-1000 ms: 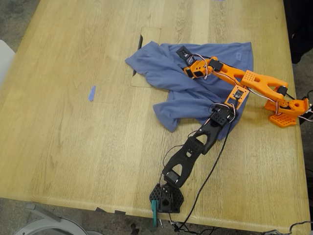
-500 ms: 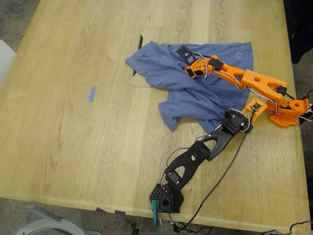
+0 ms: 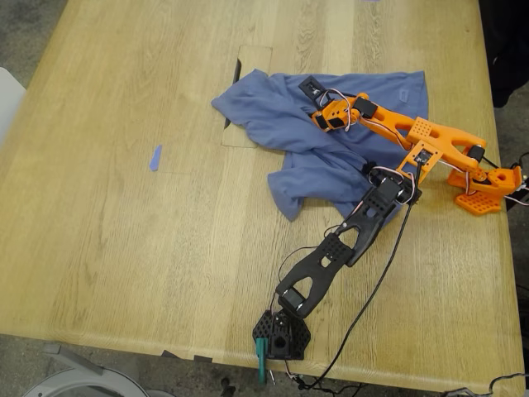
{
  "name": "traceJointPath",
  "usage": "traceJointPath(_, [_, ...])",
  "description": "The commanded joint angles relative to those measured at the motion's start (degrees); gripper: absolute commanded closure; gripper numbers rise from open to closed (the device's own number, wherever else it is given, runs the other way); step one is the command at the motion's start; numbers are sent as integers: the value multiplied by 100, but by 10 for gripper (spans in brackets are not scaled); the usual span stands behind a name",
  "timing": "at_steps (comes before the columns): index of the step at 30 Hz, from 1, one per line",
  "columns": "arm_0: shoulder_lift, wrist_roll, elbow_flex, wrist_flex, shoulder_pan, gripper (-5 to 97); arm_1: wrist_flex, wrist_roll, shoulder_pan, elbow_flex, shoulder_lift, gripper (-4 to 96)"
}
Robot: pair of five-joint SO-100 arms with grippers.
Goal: Fold a T-shirt
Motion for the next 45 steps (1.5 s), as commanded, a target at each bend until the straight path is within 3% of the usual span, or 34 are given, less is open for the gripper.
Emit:
traceJointPath(1, [-158,-97,-958,-70,123,299,114,18,62,0,35,913])
traceJointPath(10, [-1195,-281,-1292,-439,70,305,105,35,35,0,26,913])
traceJointPath(22, [-2197,-62,-1292,-1055,-334,360,141,53,-26,0,167,913])
traceJointPath(28, [-2364,132,-1274,-888,-431,474,149,53,-70,0,229,913])
traceJointPath(36, [-2382,70,-1274,-457,-527,682,220,62,-132,0,378,913])
traceJointPath(41, [-2312,-193,-1266,-18,-686,906,387,53,-123,0,527,913])
traceJointPath(45, [-2065,-220,-1266,343,-817,918,475,53,-62,0,756,913])
